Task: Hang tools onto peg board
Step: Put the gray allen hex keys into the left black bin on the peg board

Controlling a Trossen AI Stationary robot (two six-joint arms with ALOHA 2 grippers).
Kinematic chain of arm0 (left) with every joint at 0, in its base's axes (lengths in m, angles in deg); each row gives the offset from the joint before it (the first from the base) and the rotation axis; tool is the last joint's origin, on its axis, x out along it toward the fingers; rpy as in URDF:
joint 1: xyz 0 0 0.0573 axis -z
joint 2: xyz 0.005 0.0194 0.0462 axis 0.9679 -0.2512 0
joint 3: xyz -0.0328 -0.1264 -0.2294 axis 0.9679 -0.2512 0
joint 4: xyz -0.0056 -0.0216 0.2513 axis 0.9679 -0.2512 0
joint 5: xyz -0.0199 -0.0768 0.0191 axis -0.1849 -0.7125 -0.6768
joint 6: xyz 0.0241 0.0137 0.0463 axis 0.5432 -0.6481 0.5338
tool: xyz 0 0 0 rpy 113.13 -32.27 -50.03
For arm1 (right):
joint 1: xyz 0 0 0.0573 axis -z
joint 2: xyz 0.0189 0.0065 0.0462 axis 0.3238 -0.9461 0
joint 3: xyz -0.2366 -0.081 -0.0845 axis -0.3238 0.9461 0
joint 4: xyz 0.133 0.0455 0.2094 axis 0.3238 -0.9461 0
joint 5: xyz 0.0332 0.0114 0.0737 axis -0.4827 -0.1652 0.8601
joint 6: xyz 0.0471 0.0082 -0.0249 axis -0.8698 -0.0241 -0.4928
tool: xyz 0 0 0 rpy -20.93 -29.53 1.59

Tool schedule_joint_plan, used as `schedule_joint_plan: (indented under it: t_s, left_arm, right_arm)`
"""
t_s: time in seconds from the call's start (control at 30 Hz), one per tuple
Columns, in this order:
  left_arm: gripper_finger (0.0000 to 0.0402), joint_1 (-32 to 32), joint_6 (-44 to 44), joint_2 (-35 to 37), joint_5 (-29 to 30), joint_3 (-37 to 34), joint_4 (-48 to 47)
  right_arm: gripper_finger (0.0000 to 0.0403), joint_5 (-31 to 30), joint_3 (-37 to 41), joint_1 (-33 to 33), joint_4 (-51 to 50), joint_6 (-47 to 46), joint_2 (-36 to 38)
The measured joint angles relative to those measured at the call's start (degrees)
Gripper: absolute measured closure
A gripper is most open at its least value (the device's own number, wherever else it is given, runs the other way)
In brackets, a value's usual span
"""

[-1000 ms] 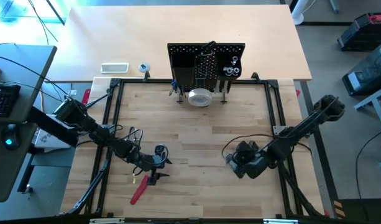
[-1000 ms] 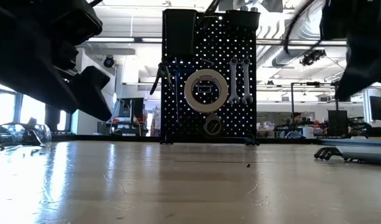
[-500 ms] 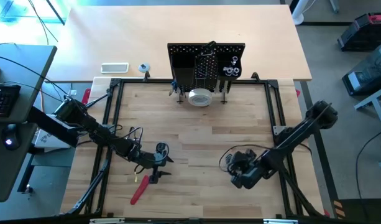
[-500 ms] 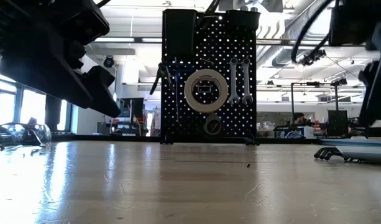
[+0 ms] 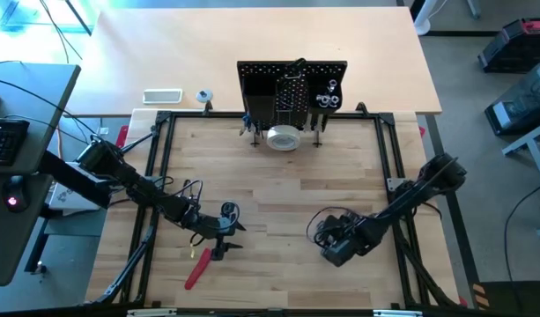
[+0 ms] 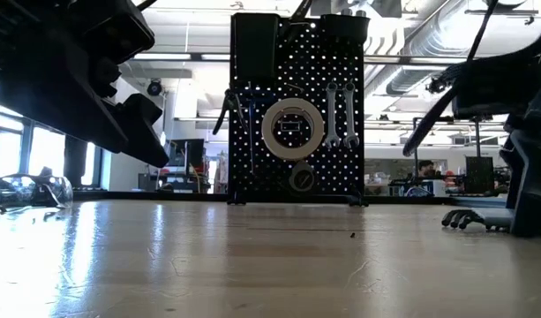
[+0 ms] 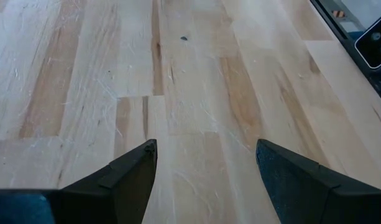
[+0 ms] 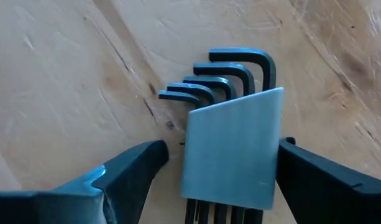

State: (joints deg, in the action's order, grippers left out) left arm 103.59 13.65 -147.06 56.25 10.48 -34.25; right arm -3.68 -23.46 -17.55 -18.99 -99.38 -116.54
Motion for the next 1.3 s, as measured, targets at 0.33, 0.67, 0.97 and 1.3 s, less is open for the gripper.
schedule_joint_plan:
  t_s: [0.33, 0.67, 0.97, 1.3]
  left_arm:
    - [0.0135, 0.0, -0.46, 0.0, 0.02, 0.0, 0.08]
    - [0.0135, -2.14, 1.99, -0.02, 1.88, -0.02, 9.15]
    - [0.0135, -5.17, 3.58, -0.05, 3.18, -0.02, 13.21]
    - [0.0135, -8.29, 2.97, -12.37, -4.45, 3.84, 25.36]
  right_arm:
    - [0.0236, -3.18, -0.25, -0.07, -2.65, -3.95, -0.96]
    - [0.0376, -6.81, -5.33, 0.21, -9.43, 3.25, 1.72]
    - [0.0386, -5.71, -5.25, 0.54, -8.71, 3.81, 1.75]
    - [0.0387, -5.06, -5.38, 0.49, -7.47, 4.82, 1.79]
